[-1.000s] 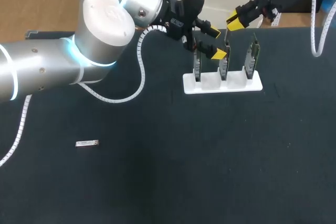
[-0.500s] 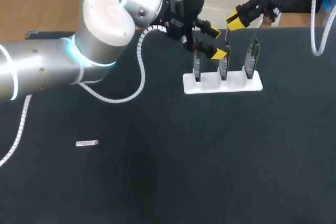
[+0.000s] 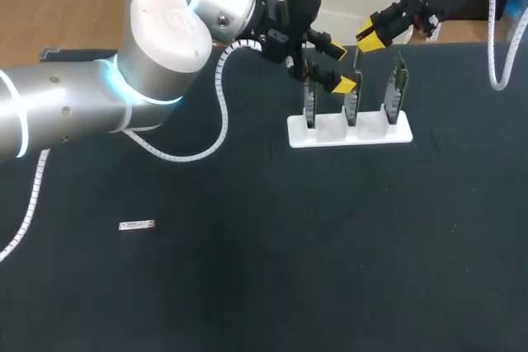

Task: Pick up the optical module with the left hand, and insert it into the network port with the right hand.

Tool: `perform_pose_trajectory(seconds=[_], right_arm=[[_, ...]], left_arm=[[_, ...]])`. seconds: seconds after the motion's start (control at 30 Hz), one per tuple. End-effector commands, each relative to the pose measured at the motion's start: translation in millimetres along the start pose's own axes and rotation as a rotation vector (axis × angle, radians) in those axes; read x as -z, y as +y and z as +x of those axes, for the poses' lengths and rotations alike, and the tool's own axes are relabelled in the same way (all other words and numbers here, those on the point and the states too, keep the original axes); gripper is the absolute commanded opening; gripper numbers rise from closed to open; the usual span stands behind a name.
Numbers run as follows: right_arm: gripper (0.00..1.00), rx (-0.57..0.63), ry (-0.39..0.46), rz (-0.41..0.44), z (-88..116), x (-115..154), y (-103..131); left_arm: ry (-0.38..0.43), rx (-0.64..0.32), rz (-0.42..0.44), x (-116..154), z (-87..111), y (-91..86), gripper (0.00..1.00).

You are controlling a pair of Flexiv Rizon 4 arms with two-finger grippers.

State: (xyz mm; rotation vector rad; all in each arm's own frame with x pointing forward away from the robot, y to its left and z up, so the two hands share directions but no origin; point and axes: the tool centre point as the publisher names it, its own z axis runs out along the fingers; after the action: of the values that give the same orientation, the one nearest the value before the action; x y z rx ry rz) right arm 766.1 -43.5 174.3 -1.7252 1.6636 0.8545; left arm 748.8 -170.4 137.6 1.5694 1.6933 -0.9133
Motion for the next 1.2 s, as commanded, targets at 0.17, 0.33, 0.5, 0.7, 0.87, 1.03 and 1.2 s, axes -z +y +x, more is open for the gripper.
perform_pose_trajectory(seconds=[0.17, 0.33, 0.5, 0.7, 0.87, 1.03, 1.2], right_arm=[[0.0, 0.014, 0.002, -0.009, -3.5, 4.4, -0.6], [0.0, 0.012, 0.009, -0.018, -2.0, 4.2, -2.3], [0.0, 0.009, 0.012, -0.026, -0.4, 1.3, -4.2], [0.0, 0.004, 0.02, -0.031, 1.0, -1.0, -4.7], [0.0, -0.003, 0.022, -0.031, 2.8, -2.8, -5.1], [0.0, -0.015, 0.029, -0.027, 5.5, -4.3, -4.9], [0.0, -0.022, 0.027, -0.028, 7.4, -4.8, -5.0]], left_arm=[[0.008, 0.003, 0.003, -0.1, -1.6, 1.5, 1.0], [0.008, 0.003, 0.003, -0.1, -1.6, 1.5, 1.0], [0.008, 0.003, 0.003, -0.1, -1.6, 1.5, 1.0], [0.008, 0.003, 0.003, -0.1, -1.6, 1.5, 1.0], [0.008, 0.003, 0.003, -0.1, -1.6, 1.5, 1.0], [0.008, 0.003, 0.003, -0.1, -1.6, 1.5, 1.0], [0.008, 0.003, 0.003, -0.1, -1.6, 1.5, 1.0]])
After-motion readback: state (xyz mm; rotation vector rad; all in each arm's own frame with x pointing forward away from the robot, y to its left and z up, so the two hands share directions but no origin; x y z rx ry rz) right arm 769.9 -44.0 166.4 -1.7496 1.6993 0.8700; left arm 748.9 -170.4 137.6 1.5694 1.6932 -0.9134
